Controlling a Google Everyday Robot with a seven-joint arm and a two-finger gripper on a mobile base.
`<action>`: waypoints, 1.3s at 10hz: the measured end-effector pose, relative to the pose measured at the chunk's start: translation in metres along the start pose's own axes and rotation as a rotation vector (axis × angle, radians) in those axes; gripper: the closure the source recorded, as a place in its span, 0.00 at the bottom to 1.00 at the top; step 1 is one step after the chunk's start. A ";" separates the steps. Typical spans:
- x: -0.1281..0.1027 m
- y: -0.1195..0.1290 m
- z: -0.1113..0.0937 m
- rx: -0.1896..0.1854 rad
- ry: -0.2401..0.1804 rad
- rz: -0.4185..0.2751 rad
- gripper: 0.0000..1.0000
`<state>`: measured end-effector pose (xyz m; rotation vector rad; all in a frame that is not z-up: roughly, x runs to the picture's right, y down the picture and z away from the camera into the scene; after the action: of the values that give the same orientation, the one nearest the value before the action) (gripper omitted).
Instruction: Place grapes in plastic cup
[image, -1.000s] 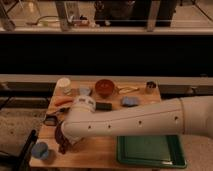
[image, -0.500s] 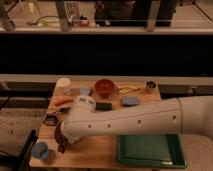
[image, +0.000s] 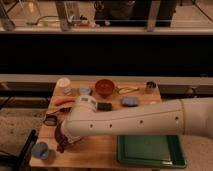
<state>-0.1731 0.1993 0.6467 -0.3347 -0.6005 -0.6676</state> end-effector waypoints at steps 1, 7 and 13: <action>-0.001 0.002 0.003 -0.006 -0.004 -0.003 0.98; -0.031 -0.025 0.025 0.041 -0.060 -0.068 0.98; -0.053 -0.064 0.019 0.087 -0.084 -0.196 0.98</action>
<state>-0.2568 0.1864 0.6353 -0.2247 -0.7467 -0.8153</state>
